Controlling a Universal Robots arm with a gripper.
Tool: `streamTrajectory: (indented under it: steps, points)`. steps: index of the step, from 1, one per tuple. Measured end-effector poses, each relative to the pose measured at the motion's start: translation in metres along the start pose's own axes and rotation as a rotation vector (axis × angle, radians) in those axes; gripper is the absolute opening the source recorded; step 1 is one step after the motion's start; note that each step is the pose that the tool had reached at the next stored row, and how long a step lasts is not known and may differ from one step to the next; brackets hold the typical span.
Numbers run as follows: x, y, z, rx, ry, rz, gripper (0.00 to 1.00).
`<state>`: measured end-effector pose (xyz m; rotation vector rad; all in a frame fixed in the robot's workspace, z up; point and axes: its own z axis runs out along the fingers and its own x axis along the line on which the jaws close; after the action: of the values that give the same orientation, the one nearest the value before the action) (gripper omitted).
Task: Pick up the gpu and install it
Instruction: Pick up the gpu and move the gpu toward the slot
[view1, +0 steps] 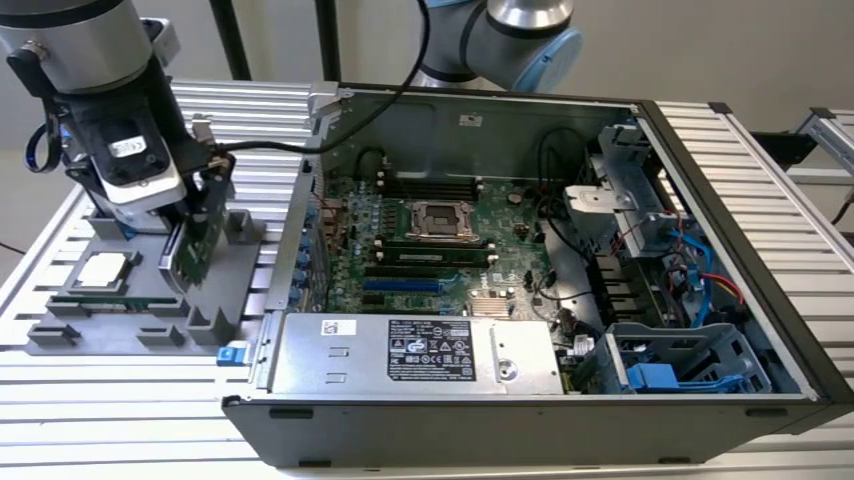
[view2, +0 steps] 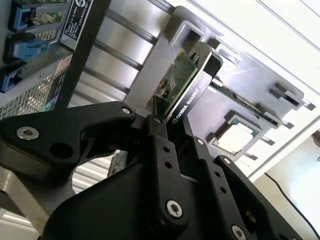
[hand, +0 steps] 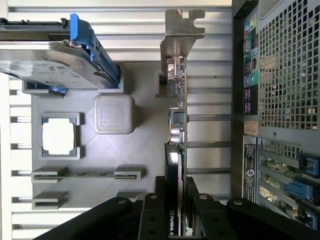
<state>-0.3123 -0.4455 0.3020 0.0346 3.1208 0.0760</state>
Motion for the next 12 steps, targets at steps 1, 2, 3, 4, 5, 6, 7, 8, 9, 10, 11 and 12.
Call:
streamTrajectory:
  steps: [1, 2, 3, 4, 5, 6, 7, 8, 9, 10, 11, 12]
  points:
    - [0.0000, 0.0000, -0.0007, 0.0000, -0.0001, 0.000, 0.00]
    - [0.0000, 0.0001, -0.0013, 0.0000, -0.0001, 0.000, 0.00]
    - [0.0000, 0.0001, -0.0020, 0.0000, 0.0000, 0.000, 0.00]
    - [-0.0001, 0.0002, -0.0027, -0.0001, -0.0001, 0.000, 0.00]
    - [-0.0001, 0.0002, -0.0033, -0.0001, -0.0001, 0.000, 0.00]
    - [-0.0001, 0.0002, -0.0040, 0.0000, 0.0000, 0.000, 0.00]
    - [-0.0001, 0.0002, -0.0046, 0.0000, -0.0001, 0.000, 0.00]
    - [-0.0001, 0.0003, -0.0052, -0.0001, -0.0001, 0.000, 0.00]
    - [-0.0001, 0.0003, -0.0059, 0.0000, 0.0000, 0.000, 0.00]
    - [-0.0001, 0.0003, -0.0066, 0.0000, 0.0000, 0.000, 0.00]
    - [-0.0001, 0.0004, -0.0072, 0.0000, -0.0001, 0.000, 0.00]
    - [-0.0002, 0.0004, -0.0079, 0.0000, 0.0000, 0.000, 0.00]
